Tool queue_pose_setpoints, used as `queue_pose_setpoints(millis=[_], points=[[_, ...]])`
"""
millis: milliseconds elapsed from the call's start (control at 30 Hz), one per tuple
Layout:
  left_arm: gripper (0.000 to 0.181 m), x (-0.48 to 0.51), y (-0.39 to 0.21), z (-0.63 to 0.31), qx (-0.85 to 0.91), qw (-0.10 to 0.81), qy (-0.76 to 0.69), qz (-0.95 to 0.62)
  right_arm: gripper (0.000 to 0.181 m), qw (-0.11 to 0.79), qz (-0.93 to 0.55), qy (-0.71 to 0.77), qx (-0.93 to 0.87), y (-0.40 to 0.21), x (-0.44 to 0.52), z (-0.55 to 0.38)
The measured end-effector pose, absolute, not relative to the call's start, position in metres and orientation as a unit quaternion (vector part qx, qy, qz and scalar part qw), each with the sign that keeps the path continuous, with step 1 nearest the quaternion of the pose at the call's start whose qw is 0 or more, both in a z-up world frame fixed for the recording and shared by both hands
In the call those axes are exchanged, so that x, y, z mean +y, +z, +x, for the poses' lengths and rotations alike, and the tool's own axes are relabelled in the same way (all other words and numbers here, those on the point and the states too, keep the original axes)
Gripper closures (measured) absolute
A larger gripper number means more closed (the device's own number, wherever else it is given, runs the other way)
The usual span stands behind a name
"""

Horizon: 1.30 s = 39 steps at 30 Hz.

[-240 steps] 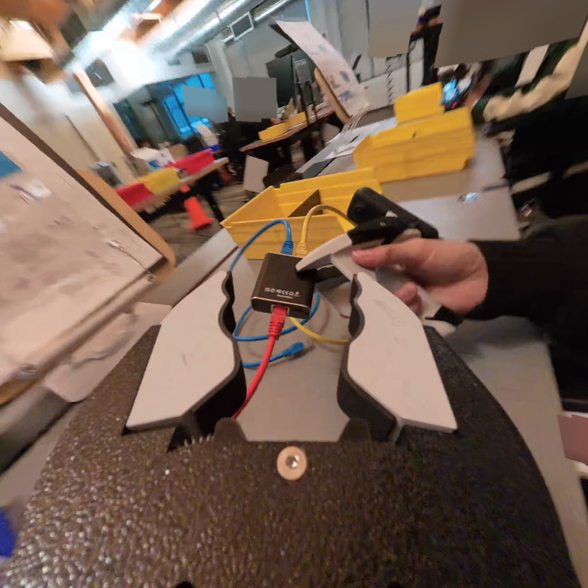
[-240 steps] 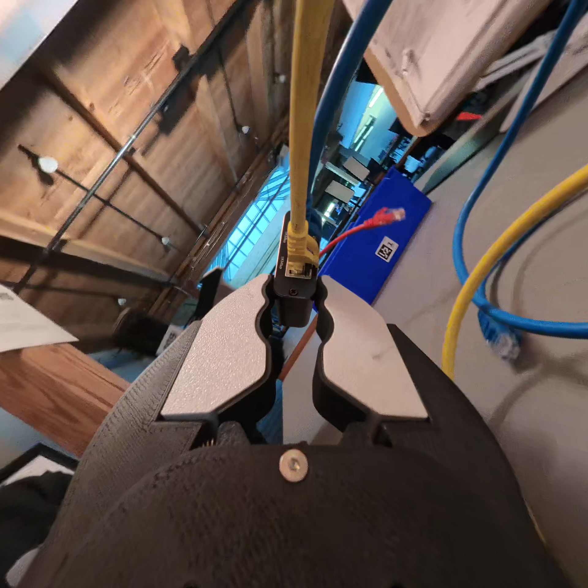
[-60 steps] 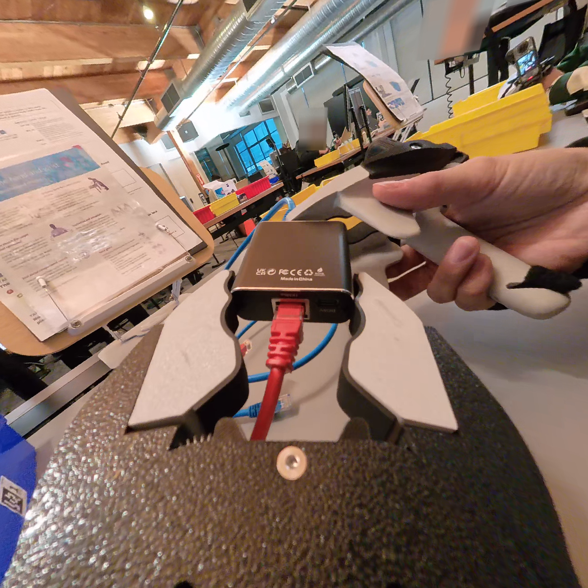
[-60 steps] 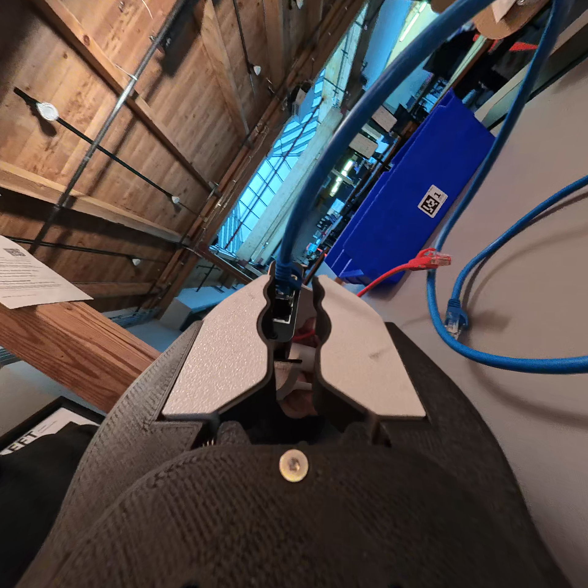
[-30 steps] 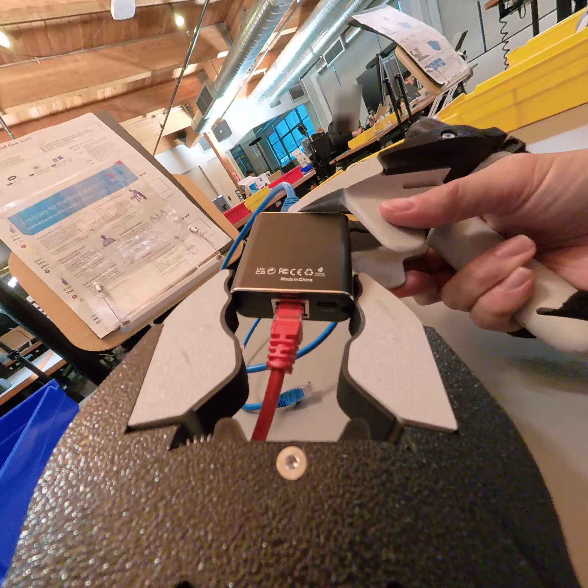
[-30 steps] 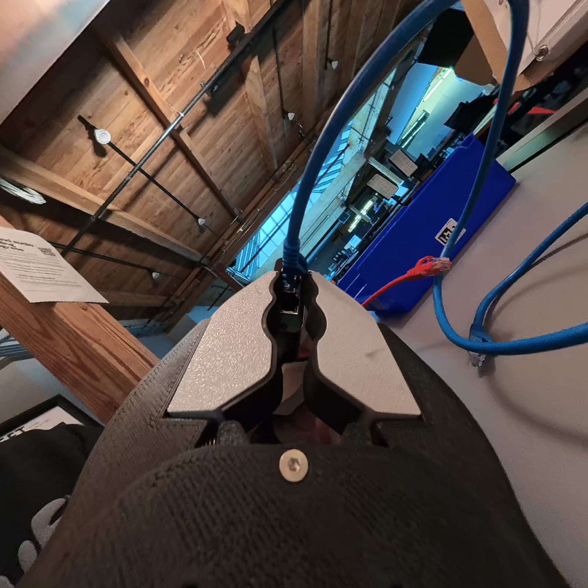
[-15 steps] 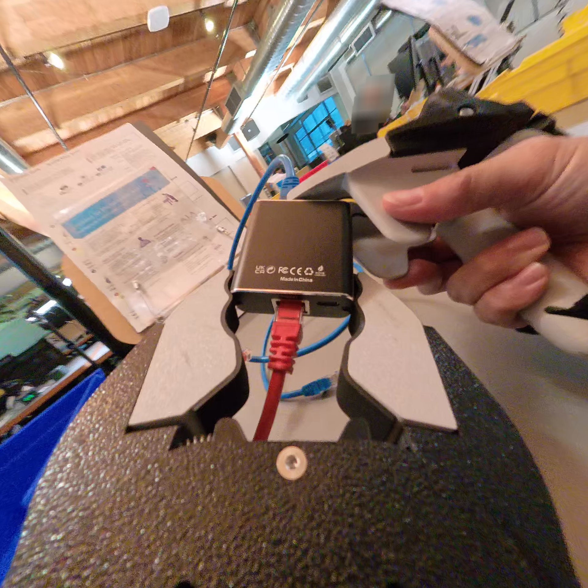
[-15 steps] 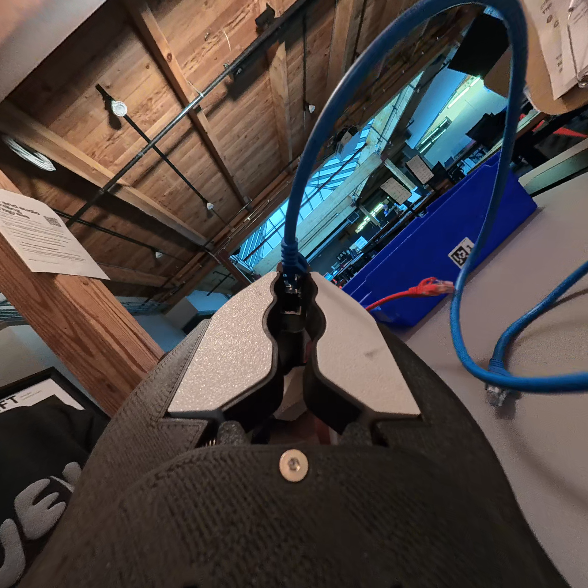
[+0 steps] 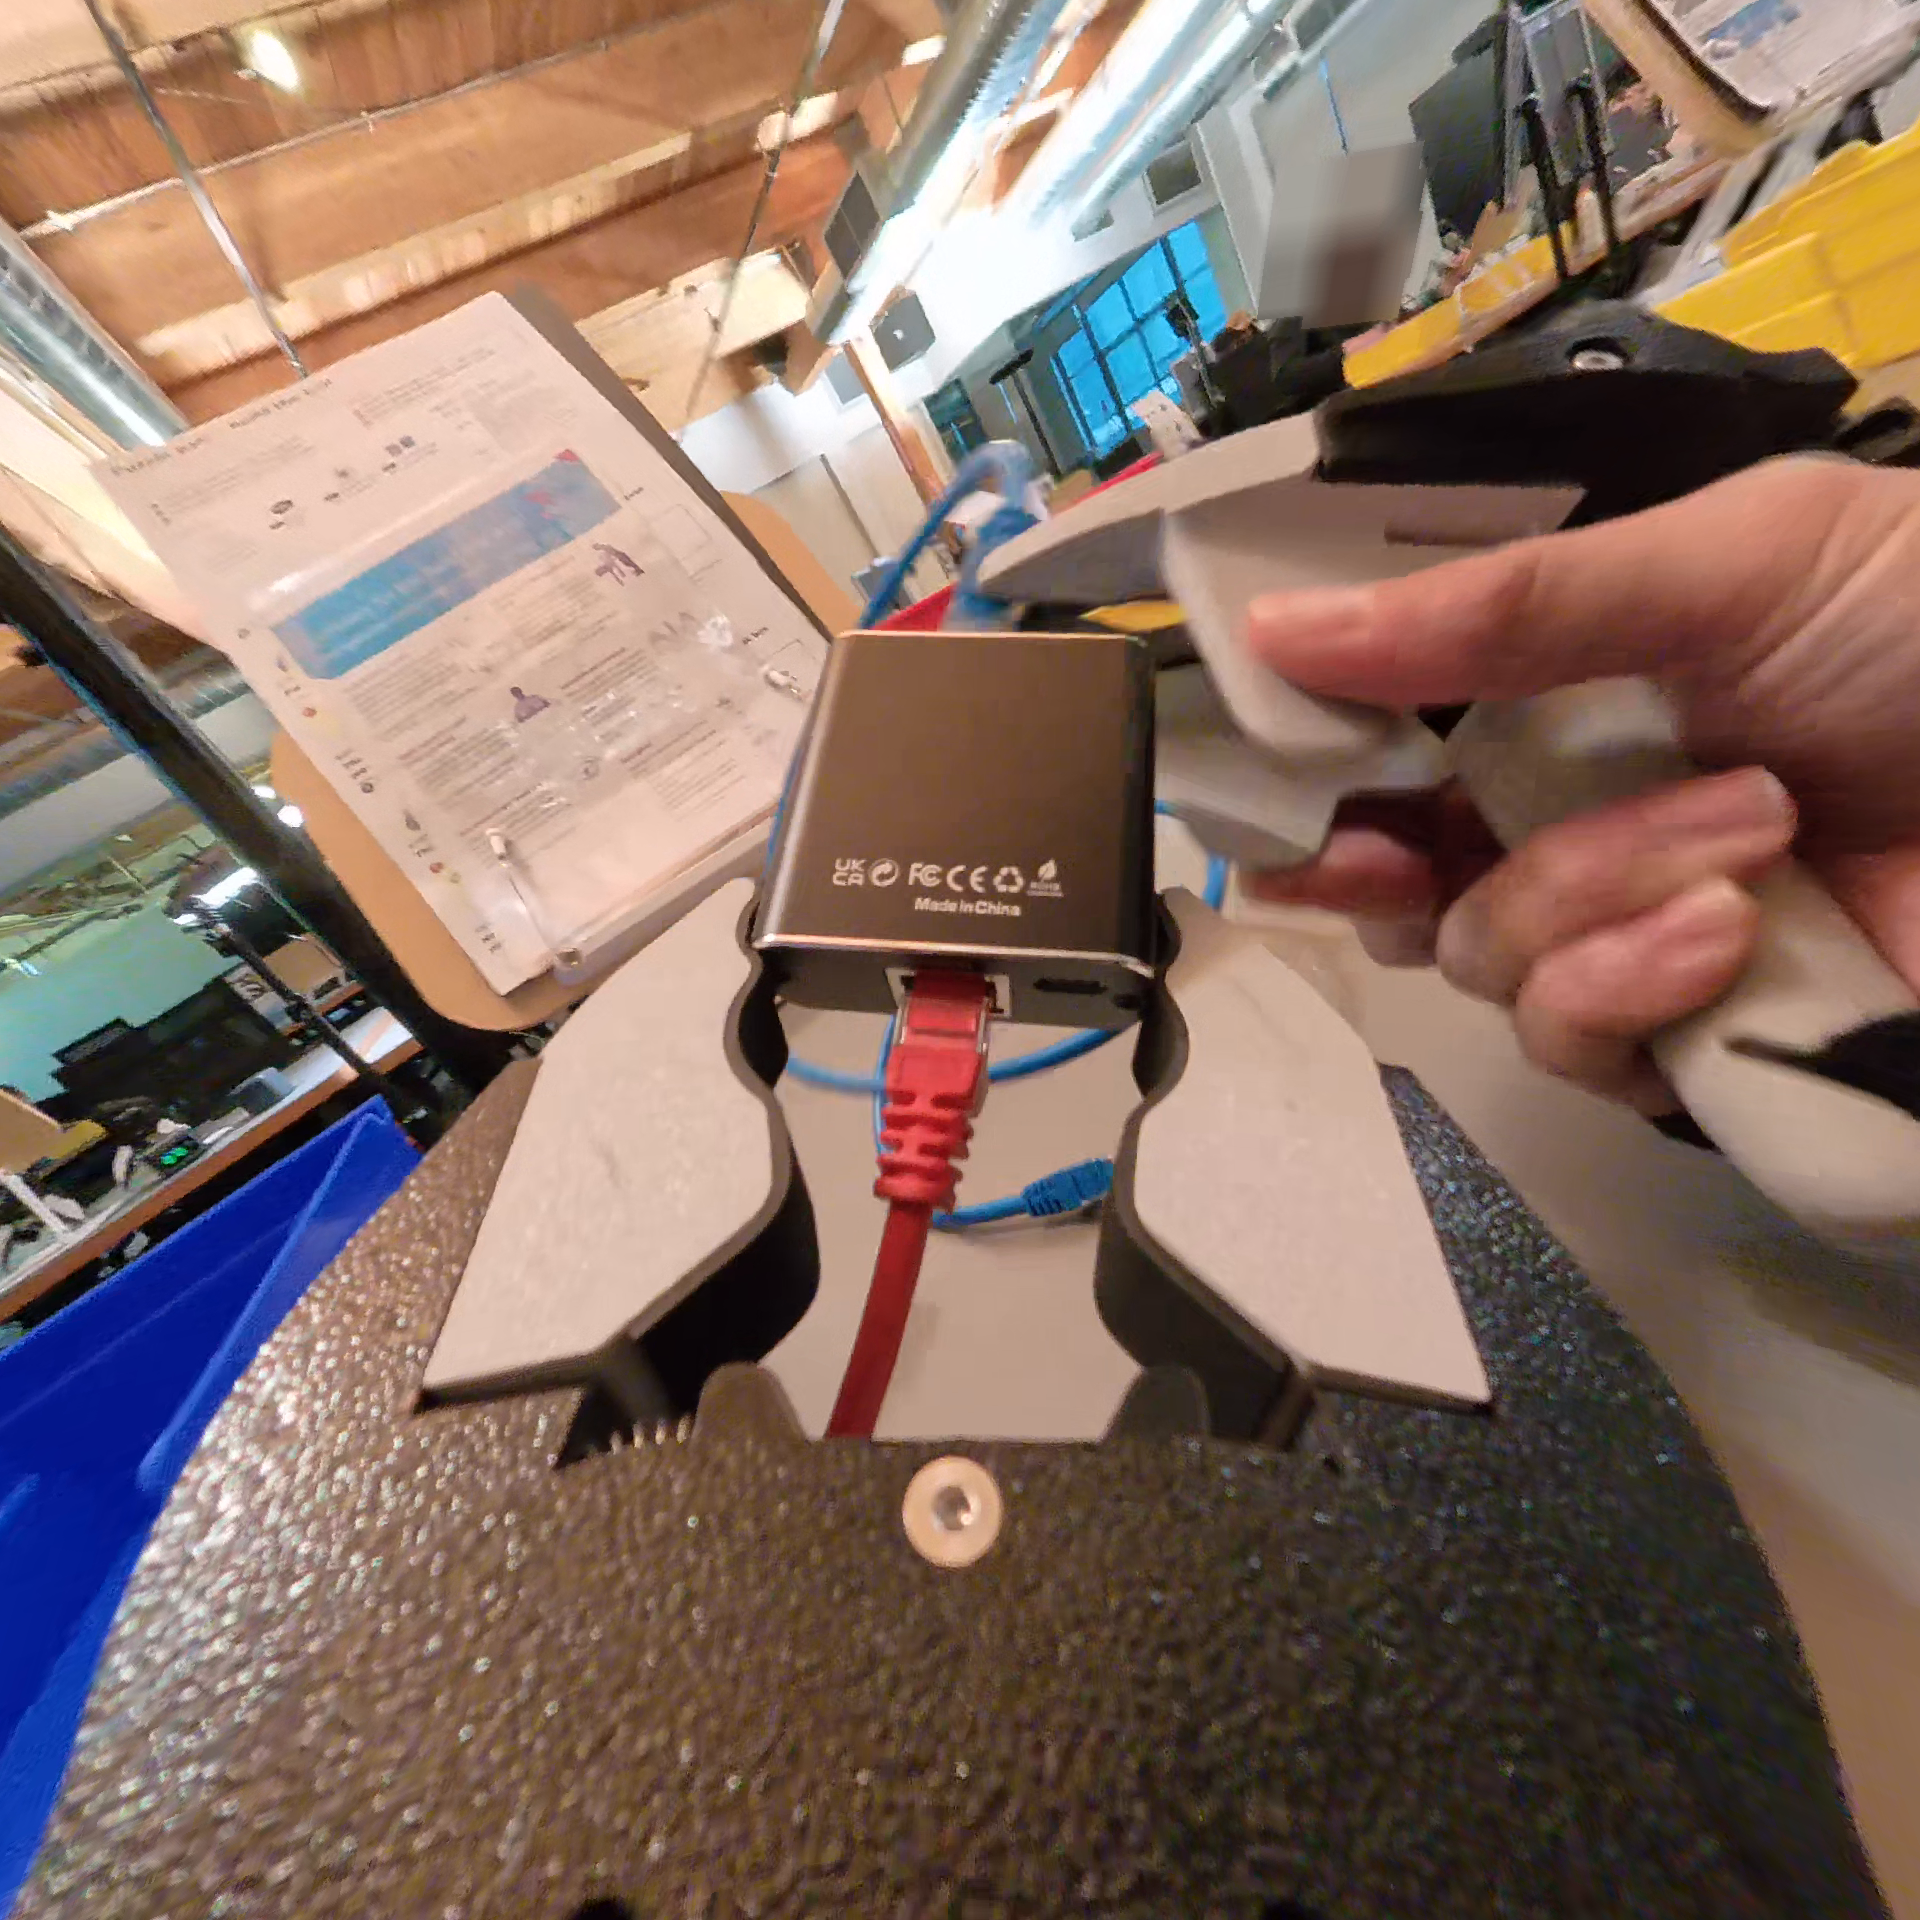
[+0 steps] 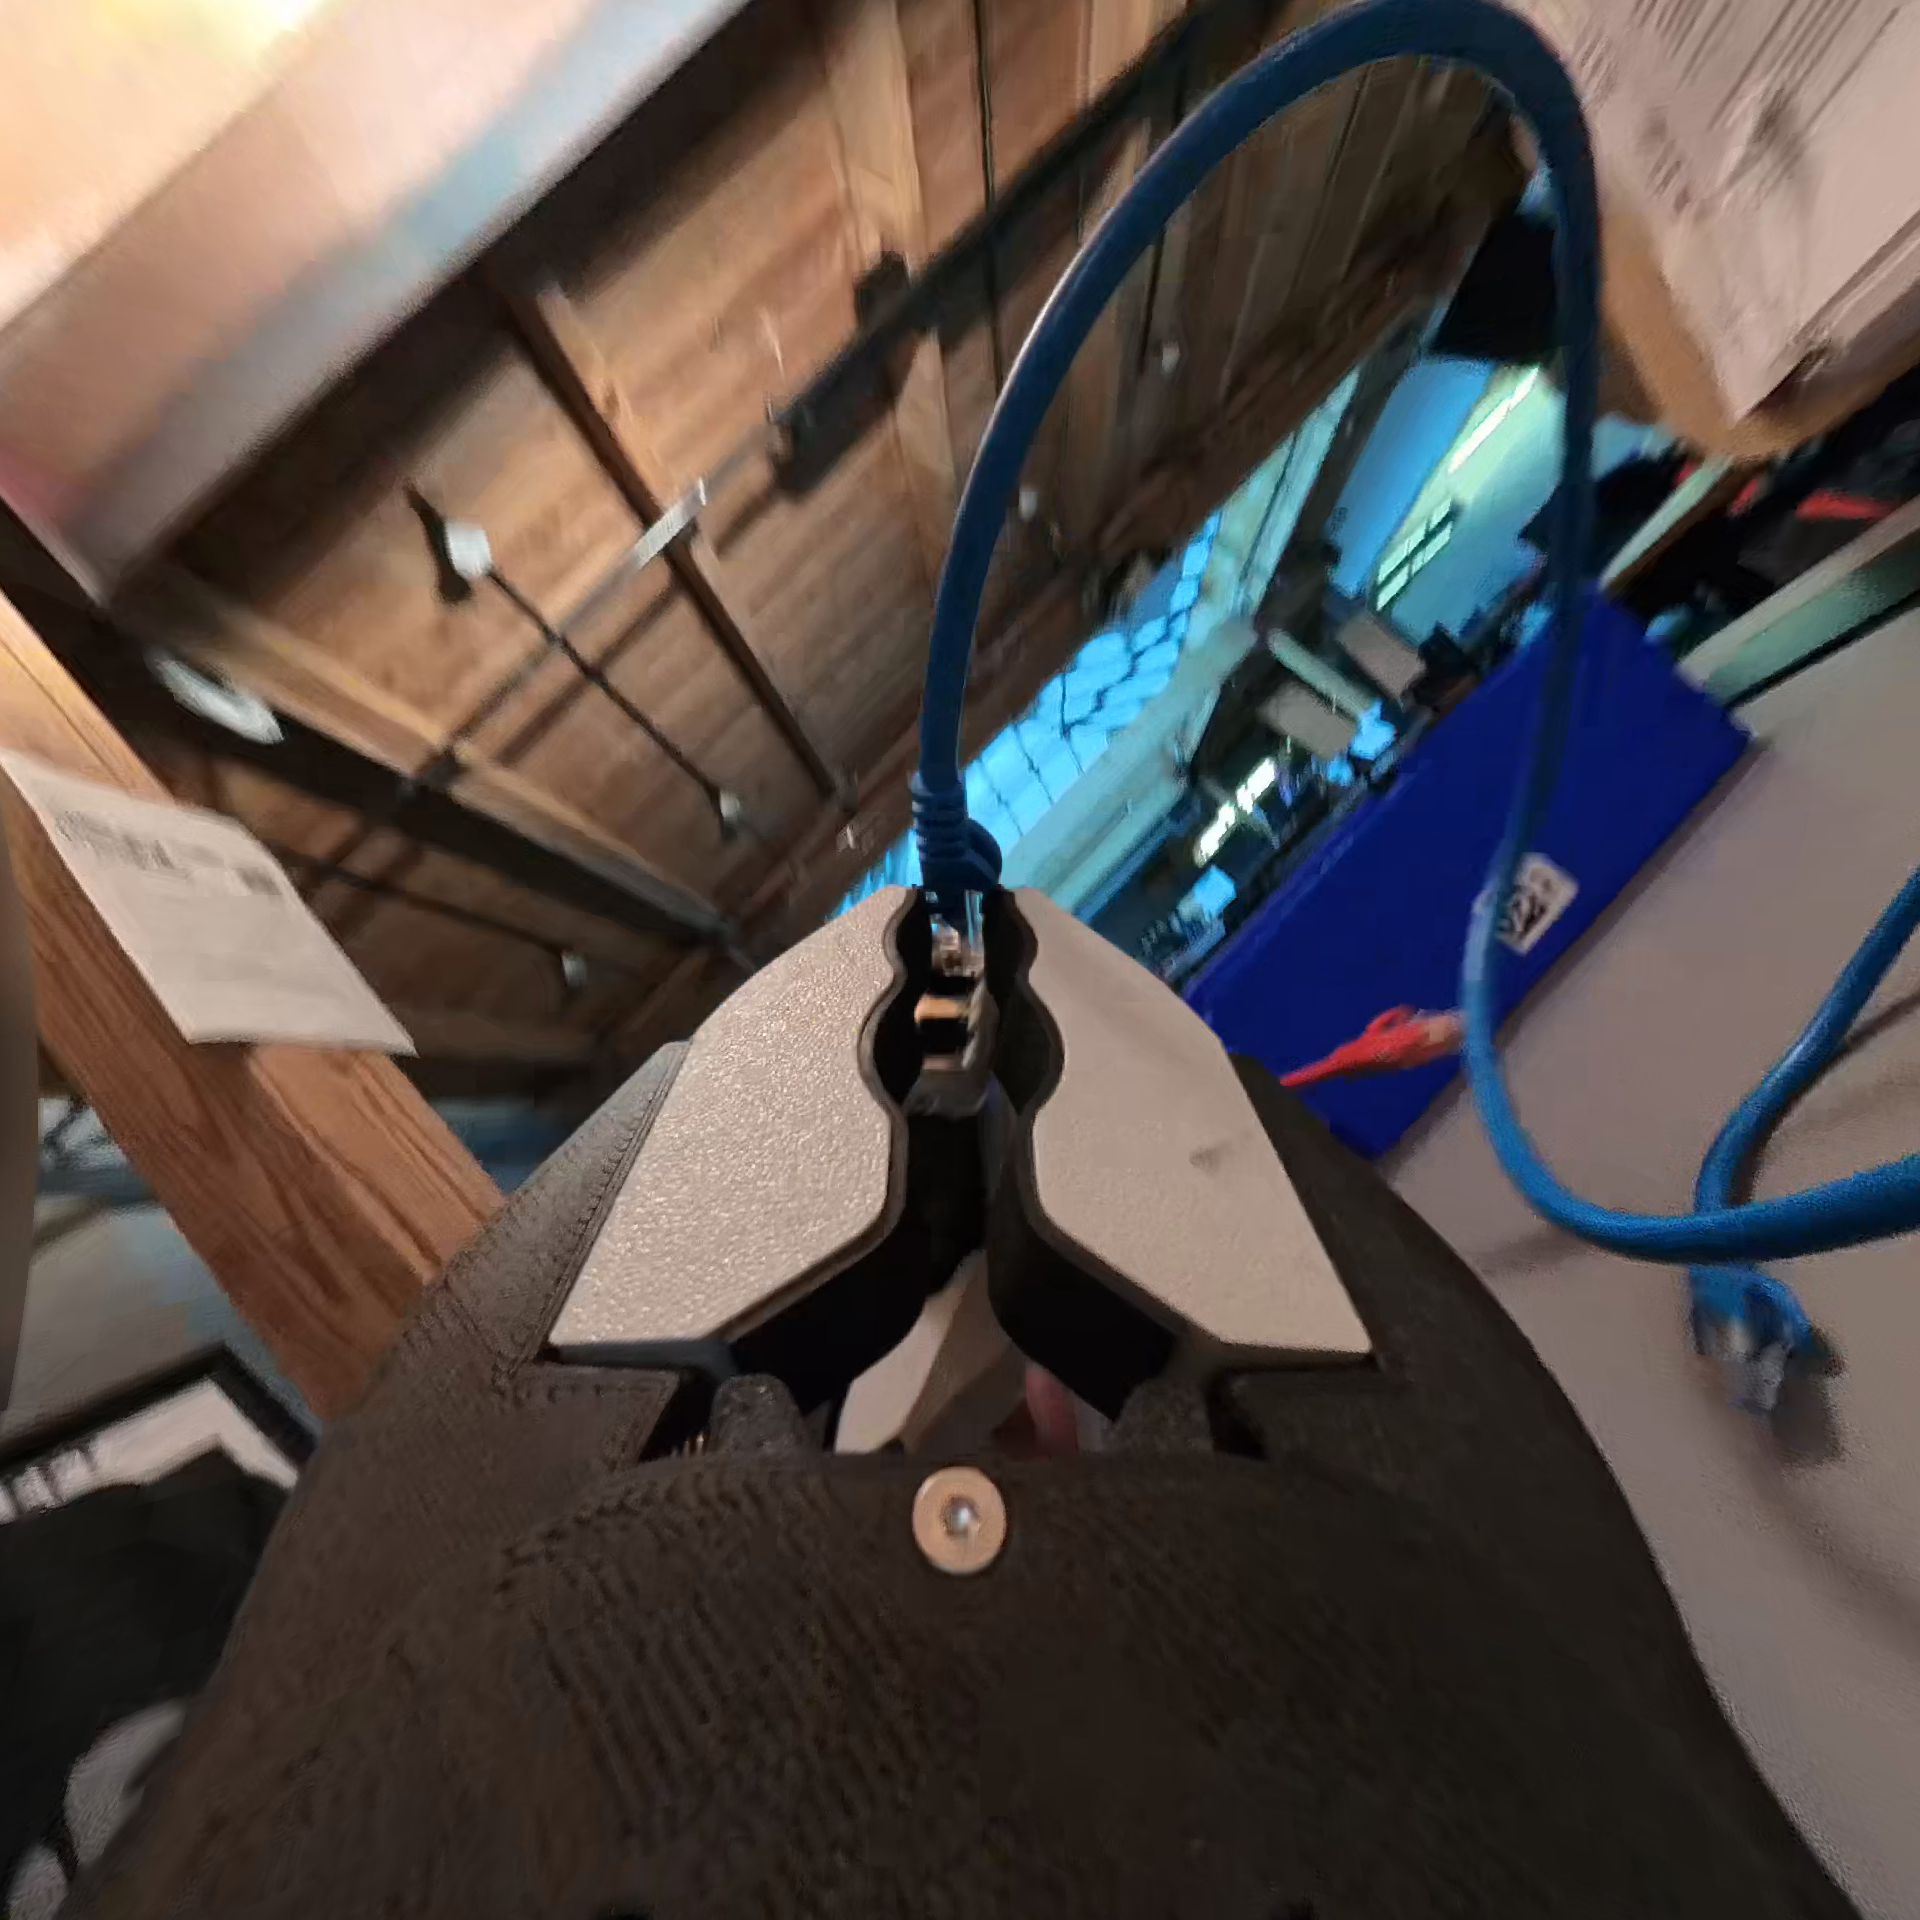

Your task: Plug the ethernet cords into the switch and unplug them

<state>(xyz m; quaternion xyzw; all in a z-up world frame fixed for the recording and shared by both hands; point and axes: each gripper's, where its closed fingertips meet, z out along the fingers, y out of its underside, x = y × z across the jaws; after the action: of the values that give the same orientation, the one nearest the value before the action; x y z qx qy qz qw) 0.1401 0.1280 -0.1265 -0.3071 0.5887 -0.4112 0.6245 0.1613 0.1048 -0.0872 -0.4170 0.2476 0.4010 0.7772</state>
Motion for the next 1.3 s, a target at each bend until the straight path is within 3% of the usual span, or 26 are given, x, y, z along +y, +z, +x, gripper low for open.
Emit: queue_pose_setpoints(millis=[267,533,667,867,1033,1300], points=[[0.115,0.135,-0.129,0.139,0.581,0.598,-0.451,-0.319,0.168,0.779,-0.526,0.300,0.166,-0.076,0.100,0.165],[0.115,0.142,-0.133,0.140,0.575,0.585,-0.466,-0.333,0.169,0.767,-0.624,0.128,0.083,0.014,-0.003,0.208],[0.115,0.140,-0.133,0.140,0.579,0.581,-0.469,-0.328,0.169,0.741,-0.659,0.095,0.088,0.024,-0.062,0.246],[0.115,0.137,-0.134,0.139,0.580,0.574,-0.476,-0.327,0.169,0.716,-0.670,0.154,0.122,-0.007,-0.137,0.301],[0.115,0.135,-0.134,0.138,0.582,0.570,-0.481,-0.324,0.168,0.658,-0.675,0.226,0.244,-0.084,-0.162,0.355],[0.115,0.133,-0.135,0.137,0.586,0.569,-0.481,-0.319,0.168,0.515,-0.750,0.090,0.406,-0.154,-0.179,0.409]])
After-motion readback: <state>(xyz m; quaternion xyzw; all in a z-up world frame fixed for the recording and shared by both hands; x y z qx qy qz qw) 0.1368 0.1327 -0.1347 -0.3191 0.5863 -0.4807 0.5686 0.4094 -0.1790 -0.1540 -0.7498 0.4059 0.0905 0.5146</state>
